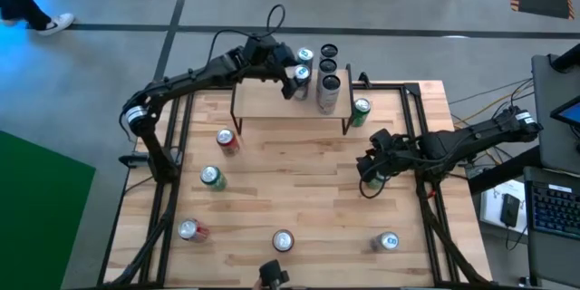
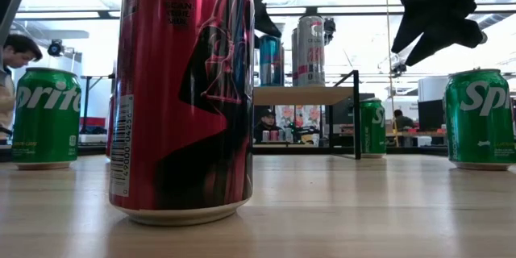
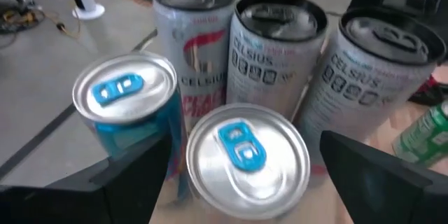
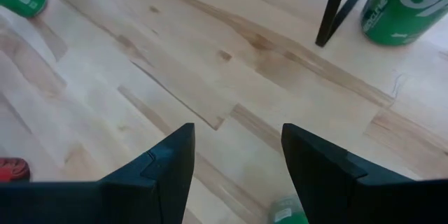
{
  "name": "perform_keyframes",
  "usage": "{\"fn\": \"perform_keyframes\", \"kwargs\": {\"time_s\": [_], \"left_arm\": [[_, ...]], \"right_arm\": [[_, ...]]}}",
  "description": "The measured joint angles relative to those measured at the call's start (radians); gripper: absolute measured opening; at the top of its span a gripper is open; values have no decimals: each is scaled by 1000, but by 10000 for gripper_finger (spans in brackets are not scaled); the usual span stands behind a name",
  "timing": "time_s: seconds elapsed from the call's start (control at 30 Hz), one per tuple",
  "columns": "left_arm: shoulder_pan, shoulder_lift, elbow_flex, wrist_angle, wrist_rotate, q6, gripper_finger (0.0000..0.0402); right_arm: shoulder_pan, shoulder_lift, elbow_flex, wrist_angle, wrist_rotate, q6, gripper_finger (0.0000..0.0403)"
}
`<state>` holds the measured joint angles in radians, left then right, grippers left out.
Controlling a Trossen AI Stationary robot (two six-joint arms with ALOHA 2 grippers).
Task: Place canned beverage on shelf
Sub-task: Put the blue soda can on the shelf aligned with the other blue soda can
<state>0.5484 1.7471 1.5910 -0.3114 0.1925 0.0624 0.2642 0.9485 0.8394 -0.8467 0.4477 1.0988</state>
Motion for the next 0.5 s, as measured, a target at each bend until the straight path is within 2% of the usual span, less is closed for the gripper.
{"fn": "perform_keyframes", "kwargs": {"time_s": [0.3, 0.5], "left_arm": [[0, -43, 1, -156, -9, 28, 349], [0, -47, -2, -171, -10, 34, 326]], "right_arm": [[0, -25, 0, -2, -2, -35, 203], [0, -32, 0, -3, -2, -43, 203]]}}
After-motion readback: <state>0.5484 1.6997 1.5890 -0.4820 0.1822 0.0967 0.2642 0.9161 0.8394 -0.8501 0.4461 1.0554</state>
